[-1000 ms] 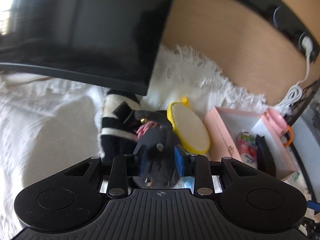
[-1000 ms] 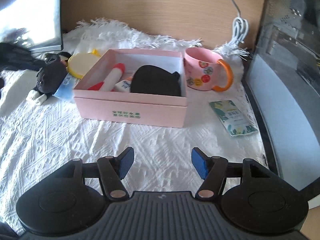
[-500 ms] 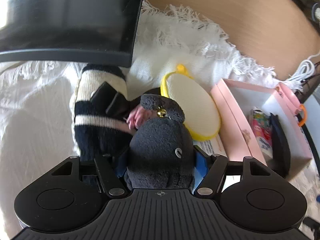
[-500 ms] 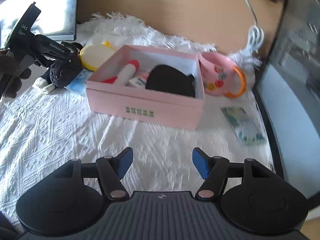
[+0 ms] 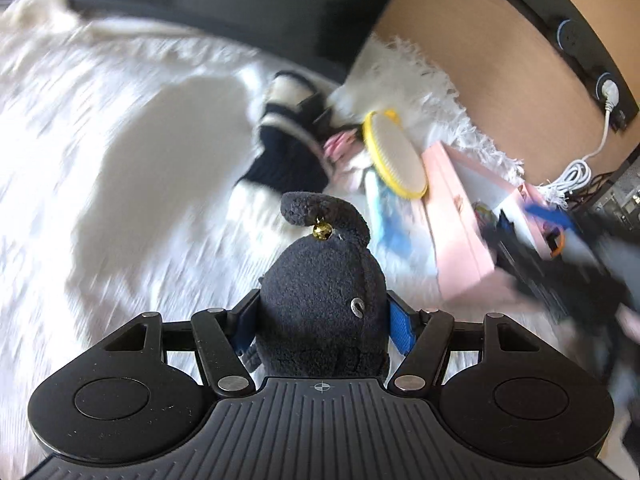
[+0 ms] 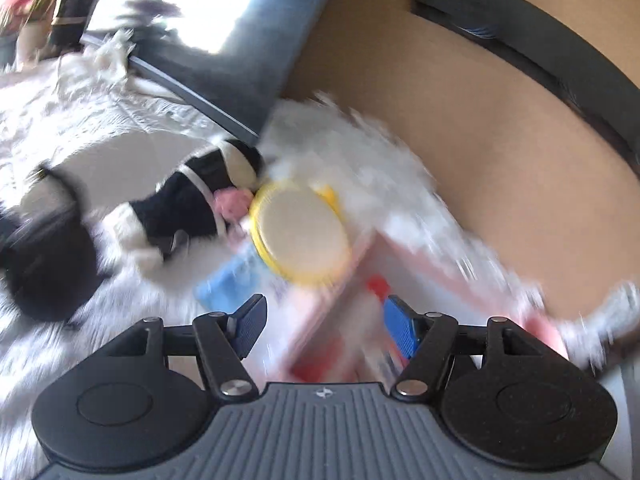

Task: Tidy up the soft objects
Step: 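Grasp the yellow-rimmed mesh pad with the right tool while the left tool holds the cat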

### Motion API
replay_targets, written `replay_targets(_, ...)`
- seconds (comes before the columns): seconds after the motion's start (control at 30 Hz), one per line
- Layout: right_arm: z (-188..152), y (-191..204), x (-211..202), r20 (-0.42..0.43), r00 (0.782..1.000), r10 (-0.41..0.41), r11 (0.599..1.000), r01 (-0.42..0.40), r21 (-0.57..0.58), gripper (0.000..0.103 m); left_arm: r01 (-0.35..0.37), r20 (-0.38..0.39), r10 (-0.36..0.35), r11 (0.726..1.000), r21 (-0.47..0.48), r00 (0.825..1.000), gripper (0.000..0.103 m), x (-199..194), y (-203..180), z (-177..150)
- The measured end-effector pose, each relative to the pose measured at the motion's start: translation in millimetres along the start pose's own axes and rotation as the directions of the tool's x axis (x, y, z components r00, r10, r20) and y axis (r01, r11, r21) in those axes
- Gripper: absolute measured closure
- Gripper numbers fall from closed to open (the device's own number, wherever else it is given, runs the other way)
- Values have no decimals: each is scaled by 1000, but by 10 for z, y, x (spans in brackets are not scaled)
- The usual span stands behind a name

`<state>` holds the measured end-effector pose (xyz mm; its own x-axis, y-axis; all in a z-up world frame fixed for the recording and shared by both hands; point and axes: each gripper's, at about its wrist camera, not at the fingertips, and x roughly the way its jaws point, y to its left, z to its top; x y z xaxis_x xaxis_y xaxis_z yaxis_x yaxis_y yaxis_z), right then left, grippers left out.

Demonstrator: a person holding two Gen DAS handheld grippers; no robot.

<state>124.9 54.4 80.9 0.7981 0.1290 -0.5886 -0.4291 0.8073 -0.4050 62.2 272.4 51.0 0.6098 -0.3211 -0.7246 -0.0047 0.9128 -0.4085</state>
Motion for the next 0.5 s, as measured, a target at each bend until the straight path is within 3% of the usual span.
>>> replay_targets(0.17,463,466,740,-63,998,-31,994,23,-110,42,18,0,-18,997,-69,1000,34,-194,179,-220)
replay_targets(0.3,500,769,1256,-157,976,-149,971,114,-212,47,26,16,-25,993,-118,1000,34,-283,300,-352)
replay_targets(0.37,472,828,1367,-163,970,-180,959,136,-250,48,16,13,-15,991,-134,1000,34,-310,358,-370)
replay_targets(0.5,464,866,1136,-124,980,-157,954,117,-277,73,-2,16,4,989,-151,1000,34,-347,435,-364)
